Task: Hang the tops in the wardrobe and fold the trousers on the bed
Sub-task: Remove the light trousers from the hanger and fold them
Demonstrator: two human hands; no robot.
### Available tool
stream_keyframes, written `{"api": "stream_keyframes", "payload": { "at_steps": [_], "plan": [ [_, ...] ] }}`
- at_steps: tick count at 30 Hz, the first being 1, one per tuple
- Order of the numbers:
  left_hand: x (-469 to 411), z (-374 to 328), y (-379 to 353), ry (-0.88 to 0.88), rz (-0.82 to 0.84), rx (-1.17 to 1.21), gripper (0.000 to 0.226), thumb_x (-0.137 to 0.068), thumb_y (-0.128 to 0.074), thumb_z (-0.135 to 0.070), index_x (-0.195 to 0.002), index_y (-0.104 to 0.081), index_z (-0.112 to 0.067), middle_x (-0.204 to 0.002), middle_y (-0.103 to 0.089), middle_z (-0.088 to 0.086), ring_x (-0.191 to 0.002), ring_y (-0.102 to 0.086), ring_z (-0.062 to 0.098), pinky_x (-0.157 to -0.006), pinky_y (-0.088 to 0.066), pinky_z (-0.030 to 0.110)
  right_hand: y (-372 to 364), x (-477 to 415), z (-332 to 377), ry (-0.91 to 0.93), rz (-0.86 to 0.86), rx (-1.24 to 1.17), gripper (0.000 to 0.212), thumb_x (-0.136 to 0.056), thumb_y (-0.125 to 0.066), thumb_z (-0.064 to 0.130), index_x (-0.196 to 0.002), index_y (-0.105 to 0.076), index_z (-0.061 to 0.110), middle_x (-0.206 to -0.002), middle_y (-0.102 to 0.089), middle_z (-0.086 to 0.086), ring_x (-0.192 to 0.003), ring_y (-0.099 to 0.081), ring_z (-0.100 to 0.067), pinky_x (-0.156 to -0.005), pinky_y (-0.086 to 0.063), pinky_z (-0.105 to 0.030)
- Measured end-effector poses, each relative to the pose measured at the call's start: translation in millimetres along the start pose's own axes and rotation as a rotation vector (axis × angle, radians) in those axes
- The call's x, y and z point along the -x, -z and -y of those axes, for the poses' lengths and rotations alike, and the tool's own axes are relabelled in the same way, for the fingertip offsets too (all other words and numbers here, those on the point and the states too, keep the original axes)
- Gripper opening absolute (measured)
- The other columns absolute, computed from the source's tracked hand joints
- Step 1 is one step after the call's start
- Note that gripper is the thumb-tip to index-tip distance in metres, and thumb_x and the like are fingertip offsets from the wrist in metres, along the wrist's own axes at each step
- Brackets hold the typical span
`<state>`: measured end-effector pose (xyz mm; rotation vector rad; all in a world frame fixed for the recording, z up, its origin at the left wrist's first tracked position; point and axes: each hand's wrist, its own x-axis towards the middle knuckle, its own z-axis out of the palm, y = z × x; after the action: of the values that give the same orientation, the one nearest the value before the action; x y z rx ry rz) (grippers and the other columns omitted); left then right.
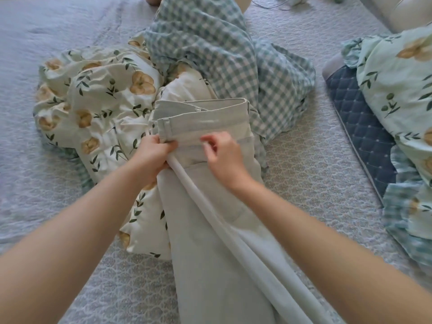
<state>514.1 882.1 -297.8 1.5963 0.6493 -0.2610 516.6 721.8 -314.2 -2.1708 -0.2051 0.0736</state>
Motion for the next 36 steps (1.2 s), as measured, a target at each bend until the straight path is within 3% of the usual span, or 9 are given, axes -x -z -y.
{"api": "stream_keyframes", "payload": {
  "at_steps": [4,9,11,14,20,25,28,32,36],
  "plan": [
    [-5.1,2.0,5.0,-0.066,0.046,-0.123,0.017,-0.098,-0.056,-0.005,-0.09,-0.066,-0.015,-0.096,-0.069,0.007,-0.088,-0.068,0.023,-0.08,-0.058,0.041,37.4,-52.5,-8.7,0.075,-0.127,0.3,0.057,-0.078,-0.043,-0.011,-0.127,-0.058,0.013,-0.12,-0.056,-0.008,-0.114,-0.042,-0.028,-0.097,-0.036,-0.035],
    [0.6,4.1,4.9,-0.2,0.039,-0.271,0.015,-0.096,-0.059,-0.008,-0.088,-0.071,-0.012,-0.096,-0.072,0.007,-0.095,-0.068,0.026,-0.088,-0.057,0.044,55.6,-93.2,-6.3,0.125,0.529,0.695,0.068,-0.07,-0.046,0.008,-0.132,-0.043,0.035,-0.123,-0.053,0.004,-0.119,-0.031,-0.03,-0.095,-0.025,-0.047],
    [3.4,4.3,11.0,-0.23,-0.003,-0.227,0.014,-0.094,-0.063,-0.009,-0.083,-0.071,-0.012,-0.089,-0.072,0.003,-0.085,-0.068,0.019,-0.079,-0.06,0.038,62.3,-99.5,-15.1,0.024,0.577,0.8,0.053,-0.079,-0.053,0.013,-0.129,-0.05,0.031,-0.125,-0.055,0.0,-0.127,-0.026,-0.036,-0.104,-0.018,-0.06],
    [4.4,1.9,26.2,-0.216,-0.08,-0.074,0.008,-0.085,-0.073,-0.01,-0.082,-0.073,-0.017,-0.079,-0.075,-0.002,-0.076,-0.073,0.015,-0.063,-0.059,0.026,72.6,-100.7,-22.5,-0.113,0.562,0.702,0.041,-0.087,-0.065,0.034,-0.128,-0.057,0.029,-0.13,-0.052,-0.009,-0.139,-0.014,-0.036,-0.108,-0.003,-0.068],
    [-12.9,-33.3,33.2,-0.165,-0.031,0.002,0.004,-0.082,-0.076,-0.011,-0.083,-0.072,-0.01,-0.084,-0.074,0.005,-0.071,-0.074,0.016,-0.061,-0.058,0.025,91.8,-96.2,-16.5,-0.047,0.38,0.573,0.04,-0.09,-0.06,0.049,-0.125,-0.062,0.031,-0.139,-0.046,0.009,-0.132,-0.022,-0.026,-0.102,-0.019,-0.047],
    [-47.1,-52.2,24.3,-0.124,0.002,-0.175,0.008,-0.083,-0.077,-0.014,-0.084,-0.069,-0.013,-0.091,-0.072,0.007,-0.073,-0.071,0.018,-0.059,-0.059,0.023,91.0,-105.9,-24.0,-0.143,0.217,0.742,0.05,-0.085,-0.06,0.059,-0.117,-0.065,0.022,-0.138,-0.043,-0.002,-0.136,-0.021,-0.035,-0.11,-0.02,-0.055],
    [-64.4,-41.9,23.9,-0.073,-0.046,-0.252,0.014,-0.082,-0.079,-0.016,-0.088,-0.069,-0.008,-0.097,-0.071,0.012,-0.078,-0.07,0.021,-0.062,-0.06,0.028,80.3,-111.0,-36.0,-0.262,0.173,0.697,0.047,-0.088,-0.059,0.054,-0.122,-0.059,0.021,-0.139,-0.042,-0.012,-0.138,-0.021,-0.042,-0.112,-0.017,-0.059],
    [-74.4,-27.0,25.0,-0.053,-0.131,-0.284,0.037,-0.078,-0.083,-0.023,-0.104,-0.07,0.0,-0.102,-0.07,0.013,-0.085,-0.07,0.028,-0.061,-0.058,0.03,63.8,-108.1,-52.0,-0.239,0.056,0.525,0.045,-0.09,-0.063,0.044,-0.124,-0.048,0.019,-0.131,-0.047,-0.01,-0.122,-0.045,-0.035,-0.104,-0.038,-0.052],
    [-70.4,-25.6,24.0,-0.051,-0.168,-0.251,0.03,-0.075,-0.085,-0.029,-0.094,-0.07,-0.011,-0.099,-0.07,0.008,-0.083,-0.071,0.025,-0.068,-0.06,0.032,56.6,-75.4,-61.5,-0.156,-0.124,0.245,0.062,-0.09,-0.065,0.035,-0.14,-0.033,0.017,-0.138,-0.041,-0.008,-0.124,-0.045,-0.025,-0.106,-0.04,-0.042]
  ]
}}
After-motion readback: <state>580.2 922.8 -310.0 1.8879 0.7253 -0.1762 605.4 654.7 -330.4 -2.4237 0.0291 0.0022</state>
